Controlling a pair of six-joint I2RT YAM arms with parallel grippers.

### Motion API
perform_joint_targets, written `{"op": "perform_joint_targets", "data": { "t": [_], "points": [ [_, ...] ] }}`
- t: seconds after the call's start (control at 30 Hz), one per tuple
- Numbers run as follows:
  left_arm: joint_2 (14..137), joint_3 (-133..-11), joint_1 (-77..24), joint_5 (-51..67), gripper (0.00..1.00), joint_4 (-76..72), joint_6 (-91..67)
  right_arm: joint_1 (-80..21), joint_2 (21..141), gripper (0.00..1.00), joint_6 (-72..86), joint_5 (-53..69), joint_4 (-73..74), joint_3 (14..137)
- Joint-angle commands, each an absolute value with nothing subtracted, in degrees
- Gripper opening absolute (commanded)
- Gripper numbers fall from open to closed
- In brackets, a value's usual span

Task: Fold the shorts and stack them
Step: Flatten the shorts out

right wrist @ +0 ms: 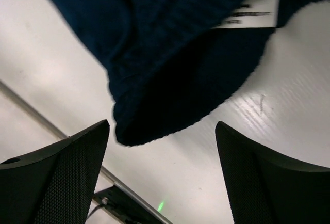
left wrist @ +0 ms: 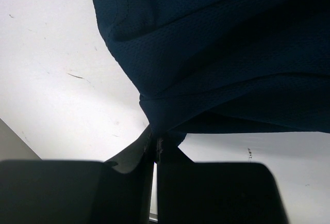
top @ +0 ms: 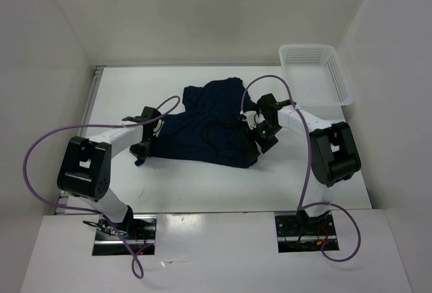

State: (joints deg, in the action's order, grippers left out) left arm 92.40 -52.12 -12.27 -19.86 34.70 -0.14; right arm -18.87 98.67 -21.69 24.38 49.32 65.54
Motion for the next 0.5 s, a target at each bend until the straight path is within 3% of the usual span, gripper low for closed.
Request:
{"op": "perform_joint_targets", "data": {
  "t": [0.0,0.13,0.23,0.27,0.37,0.4,0.47],
  "points": [
    [92.12,-51.68,-12.39,-20.57,0.03,34.1,0.0,-19.25,100.11,0.87,-15.48,18.81,44.82,65.65],
    [92.11,-51.15,-12.39,-20.57,0.03,34.1,0.0,-20.3,101.43,0.79,-11.52,18.62,42.11,66.18],
    [92.11,-51.15,-12.39,-21.09,0.03,34.1,0.0,-20.3,102.92,0.67,-10.11,26.26,42.62,67.5],
    [92.11,-51.15,-12.39,-21.09,0.03,34.1,0.0,-20.3,103.44,0.54,-10.11,29.32,42.63,68.2],
    [92.11,-51.15,-12.39,-21.09,0.02,34.1,0.0,-20.3,103.45,0.29,-7.74,29.97,42.1,68.73],
    [92.11,-51.15,-12.39,-21.7,0.02,34.1,0.0,-20.3,103.45,0.12,-7.73,27.8,42.1,68.73],
    [92.11,-50.63,-12.39,-22.85,0.0,34.1,0.0,-20.3,101.88,0.0,-7.73,25.67,43.58,68.12]
  ]
}}
